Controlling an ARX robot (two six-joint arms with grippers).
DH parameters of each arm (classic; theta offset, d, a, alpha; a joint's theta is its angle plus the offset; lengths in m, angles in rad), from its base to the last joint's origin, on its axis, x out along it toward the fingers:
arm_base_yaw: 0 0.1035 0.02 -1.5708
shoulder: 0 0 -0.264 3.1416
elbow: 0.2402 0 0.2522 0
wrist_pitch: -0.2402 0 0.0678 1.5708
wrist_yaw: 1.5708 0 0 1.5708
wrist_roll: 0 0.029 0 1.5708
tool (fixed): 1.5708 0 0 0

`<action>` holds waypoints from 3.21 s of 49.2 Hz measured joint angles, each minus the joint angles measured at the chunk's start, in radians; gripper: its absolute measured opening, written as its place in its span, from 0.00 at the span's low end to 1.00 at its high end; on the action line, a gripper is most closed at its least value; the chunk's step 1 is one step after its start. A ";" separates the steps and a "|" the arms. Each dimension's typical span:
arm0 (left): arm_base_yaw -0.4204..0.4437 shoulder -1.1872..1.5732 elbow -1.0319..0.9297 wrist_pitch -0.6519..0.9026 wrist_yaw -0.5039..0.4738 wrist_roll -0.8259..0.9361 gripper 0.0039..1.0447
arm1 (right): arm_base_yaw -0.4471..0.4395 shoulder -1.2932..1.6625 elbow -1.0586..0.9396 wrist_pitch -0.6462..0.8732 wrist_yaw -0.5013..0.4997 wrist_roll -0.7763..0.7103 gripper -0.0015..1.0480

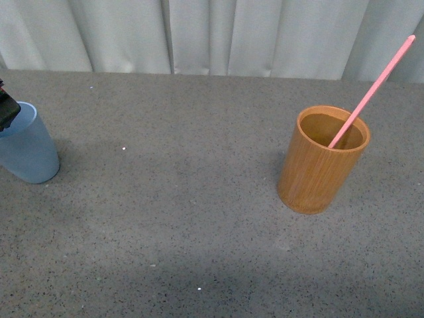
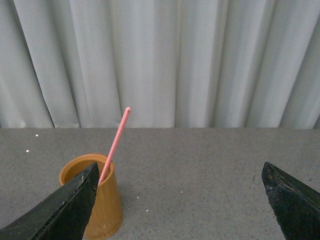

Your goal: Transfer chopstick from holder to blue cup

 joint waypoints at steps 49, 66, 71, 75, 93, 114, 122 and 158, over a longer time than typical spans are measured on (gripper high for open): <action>0.006 0.031 0.001 0.021 0.011 -0.007 0.40 | 0.000 0.000 0.000 0.000 0.000 0.000 0.91; 0.002 0.025 -0.005 0.041 0.051 -0.015 0.03 | 0.000 0.000 0.000 0.000 0.000 0.000 0.91; -0.002 0.016 -0.010 0.047 0.060 -0.015 0.03 | 0.000 0.000 0.000 0.000 0.000 0.000 0.91; -0.014 0.010 -0.013 0.053 0.067 -0.014 0.03 | 0.000 0.000 0.000 0.000 0.000 0.000 0.91; -0.164 0.008 -0.016 0.079 0.127 -0.010 0.03 | 0.000 0.000 0.000 0.000 0.000 0.000 0.91; -0.308 0.035 0.012 0.075 0.129 -0.031 0.03 | 0.000 0.000 0.000 0.000 0.000 0.000 0.91; -0.330 0.040 0.027 0.067 0.130 -0.038 0.03 | 0.000 0.000 0.000 0.000 0.000 0.000 0.91; -0.438 0.061 0.031 0.053 0.124 -0.040 0.03 | 0.000 0.000 0.000 0.000 0.000 0.000 0.91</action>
